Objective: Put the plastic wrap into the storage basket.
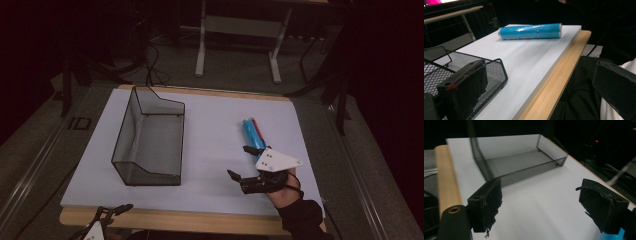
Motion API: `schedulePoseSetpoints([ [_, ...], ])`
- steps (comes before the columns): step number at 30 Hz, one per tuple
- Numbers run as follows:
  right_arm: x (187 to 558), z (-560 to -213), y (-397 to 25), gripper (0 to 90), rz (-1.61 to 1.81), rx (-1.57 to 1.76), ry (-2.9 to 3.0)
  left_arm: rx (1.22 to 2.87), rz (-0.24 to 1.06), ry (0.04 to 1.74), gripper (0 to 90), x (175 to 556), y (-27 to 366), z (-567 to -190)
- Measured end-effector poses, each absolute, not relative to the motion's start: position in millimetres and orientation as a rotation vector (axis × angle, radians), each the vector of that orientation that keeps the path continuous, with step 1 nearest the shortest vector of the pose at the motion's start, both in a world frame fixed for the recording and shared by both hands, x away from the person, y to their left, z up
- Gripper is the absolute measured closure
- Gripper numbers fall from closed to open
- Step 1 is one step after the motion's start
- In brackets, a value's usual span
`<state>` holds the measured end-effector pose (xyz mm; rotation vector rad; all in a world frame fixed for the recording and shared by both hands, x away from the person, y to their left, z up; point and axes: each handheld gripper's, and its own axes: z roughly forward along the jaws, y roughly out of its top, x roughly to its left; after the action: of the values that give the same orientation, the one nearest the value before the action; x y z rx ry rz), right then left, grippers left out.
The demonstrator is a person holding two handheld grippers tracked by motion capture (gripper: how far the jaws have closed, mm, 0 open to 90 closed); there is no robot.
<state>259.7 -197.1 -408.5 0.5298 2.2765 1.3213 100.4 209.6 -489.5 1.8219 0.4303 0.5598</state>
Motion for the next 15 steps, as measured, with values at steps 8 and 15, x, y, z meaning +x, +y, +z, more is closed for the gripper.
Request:
schedulePoseSetpoints([
  [8, 271.8, -400.5, -202.3, 12.9, 1.27, 0.494, 2.257, 1.823, 0.557, 0.429, 0.3, 100.7, 209.4, -489.5],
  [15, 289.5, -396.1, -208.0, 11.4, 1.218, 0.58, 2.225, 1.826, 0.558, 0.428, 0.3, 100.7, 209.3, -489.6],
])
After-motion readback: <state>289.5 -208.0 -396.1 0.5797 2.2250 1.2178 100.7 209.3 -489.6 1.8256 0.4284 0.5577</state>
